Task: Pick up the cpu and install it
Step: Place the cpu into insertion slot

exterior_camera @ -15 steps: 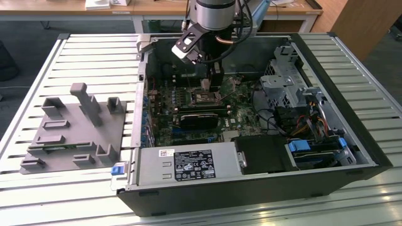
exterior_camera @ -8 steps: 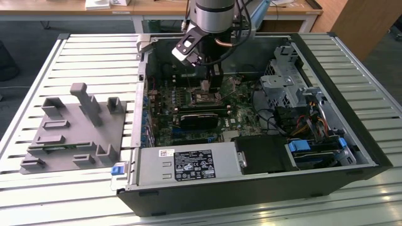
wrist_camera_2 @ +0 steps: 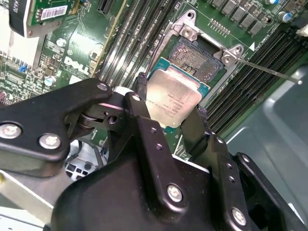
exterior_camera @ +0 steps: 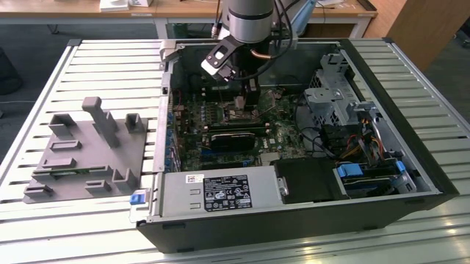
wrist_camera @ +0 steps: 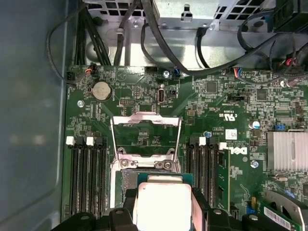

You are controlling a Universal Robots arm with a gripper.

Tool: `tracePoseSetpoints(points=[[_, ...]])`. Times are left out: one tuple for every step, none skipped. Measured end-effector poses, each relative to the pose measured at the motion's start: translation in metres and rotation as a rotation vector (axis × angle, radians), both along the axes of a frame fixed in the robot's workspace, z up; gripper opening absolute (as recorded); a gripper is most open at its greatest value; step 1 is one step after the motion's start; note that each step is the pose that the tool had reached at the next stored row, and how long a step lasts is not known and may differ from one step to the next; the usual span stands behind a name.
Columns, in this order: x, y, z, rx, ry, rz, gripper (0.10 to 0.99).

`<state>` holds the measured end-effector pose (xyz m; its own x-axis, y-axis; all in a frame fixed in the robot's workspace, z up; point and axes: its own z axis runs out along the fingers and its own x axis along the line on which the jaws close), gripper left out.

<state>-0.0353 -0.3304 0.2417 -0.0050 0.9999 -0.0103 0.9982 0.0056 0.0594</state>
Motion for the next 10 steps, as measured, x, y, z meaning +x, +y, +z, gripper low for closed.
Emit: tracePoseSetpoints(points=[[0.0, 0.0003, -0.0009, 0.0, 0.0, 0.007, 0.533], [0.0, 0.0005, -0.0018, 0.0, 0.0, 0.014, 0.533], [0.0, 0.0008, -0.0026, 0.0, 0.0001, 0.019, 0.533], [0.0, 0.0012, -0.0032, 0.0, 0.0001, 0.022, 0.533], [0.0, 0.0015, -0.0037, 0.0, 0.0001, 0.022, 0.533], [-0.0001, 0.0019, -0.0044, 0.0, 0.0, 0.022, 0.533], [-0.0004, 0.0022, -0.0052, 0.0, 0.0, 0.022, 0.533], [-0.0005, 0.0024, -0.006, 0.0, 0.0, 0.022, 0.533], [-0.0005, 0.0026, -0.0069, 0.0, 0.0, 0.022, 0.533], [-0.0005, 0.003, -0.0078, 0.0, 0.0, 0.022, 0.533]])
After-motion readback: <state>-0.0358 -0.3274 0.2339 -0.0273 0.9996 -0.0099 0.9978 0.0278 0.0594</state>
